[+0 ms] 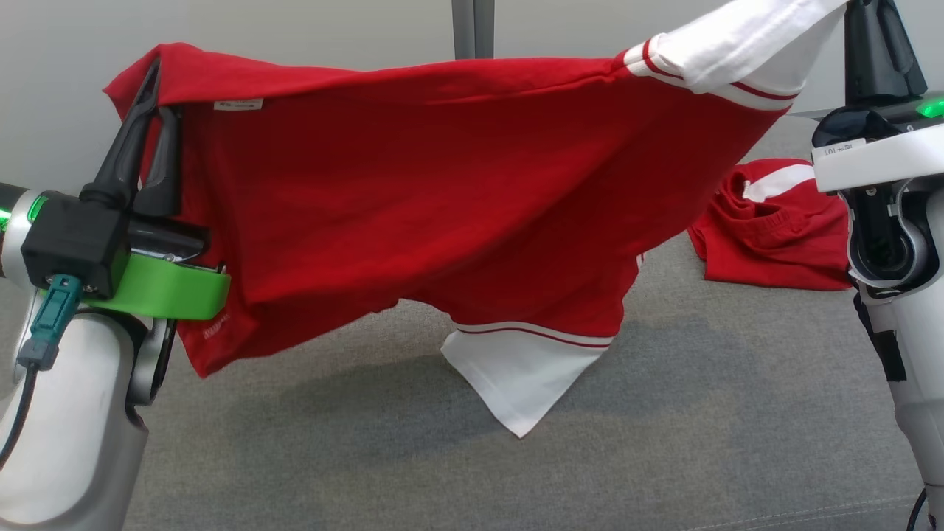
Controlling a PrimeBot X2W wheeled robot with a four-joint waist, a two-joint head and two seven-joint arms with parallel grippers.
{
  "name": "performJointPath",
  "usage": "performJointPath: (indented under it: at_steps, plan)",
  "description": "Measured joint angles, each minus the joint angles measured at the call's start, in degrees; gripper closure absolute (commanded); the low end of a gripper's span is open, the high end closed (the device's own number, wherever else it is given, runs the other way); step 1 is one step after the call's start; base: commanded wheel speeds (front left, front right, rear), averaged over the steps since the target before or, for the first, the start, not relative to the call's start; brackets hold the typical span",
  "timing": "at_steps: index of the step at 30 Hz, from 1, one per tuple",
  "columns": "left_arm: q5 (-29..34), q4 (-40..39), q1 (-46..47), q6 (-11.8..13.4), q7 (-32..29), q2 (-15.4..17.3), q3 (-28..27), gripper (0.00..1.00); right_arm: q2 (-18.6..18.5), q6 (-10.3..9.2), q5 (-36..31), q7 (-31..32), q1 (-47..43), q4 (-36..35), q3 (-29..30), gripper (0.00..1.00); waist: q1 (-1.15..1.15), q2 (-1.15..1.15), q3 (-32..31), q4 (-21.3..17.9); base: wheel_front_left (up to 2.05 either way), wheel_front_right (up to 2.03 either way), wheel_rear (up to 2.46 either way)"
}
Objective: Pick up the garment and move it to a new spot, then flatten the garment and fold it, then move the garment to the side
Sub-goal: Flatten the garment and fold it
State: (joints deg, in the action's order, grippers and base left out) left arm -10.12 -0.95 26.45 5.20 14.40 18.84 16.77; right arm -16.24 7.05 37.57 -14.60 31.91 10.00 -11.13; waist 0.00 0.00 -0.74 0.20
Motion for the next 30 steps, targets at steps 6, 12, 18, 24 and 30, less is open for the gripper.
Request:
performJointPath:
  at_steps: [6, 12, 18, 24, 30]
  plan:
    - [-5.8, 2.6, 0.7, -4.9, -8.1, 0.5, 0.7, 1.0, 2.1, -0.01, 3.9, 4.5, 0.9, 2.1, -3.4, 1.0, 0.0, 0.0, 1.1, 0.3, 0.0, 0.0, 0.0]
    - [-6.8, 11.9, 7.7, -8.0, -14.9, 1.2, 2.5, 1.0, 3.7, -1.75, -2.2, 10.4, 10.3, 11.8, -9.4, 1.0, 0.0, 0.0, 3.8, 0.4, 0.0, 0.0, 0.0]
    - [-5.2, 9.8, 25.2, -6.1, -10.1, -0.2, -2.4, 1.0, 3.6, -5.19, -4.0, 1.2, 28.8, 9.2, -1.0, 1.0, 0.0, 0.0, 5.6, 1.0, 0.0, 0.0, 0.0]
    - [-3.7, 13.6, 16.0, -8.0, -11.0, 0.4, 2.6, 1.0, 5.7, -2.42, -3.6, 2.4, 13.7, 14.4, -7.9, 1.0, 0.0, 0.0, 5.6, 0.6, 0.0, 0.0, 0.0]
    - [-3.9, 21.7, -1.0, -10.2, -14.5, -0.1, 9.9, 1.0, 6.3, -2.02, -1.2, 5.2, -5.8, 21.6, -11.7, 1.0, 0.0, 0.0, 6.6, 0.2, 0.0, 0.0, 0.0]
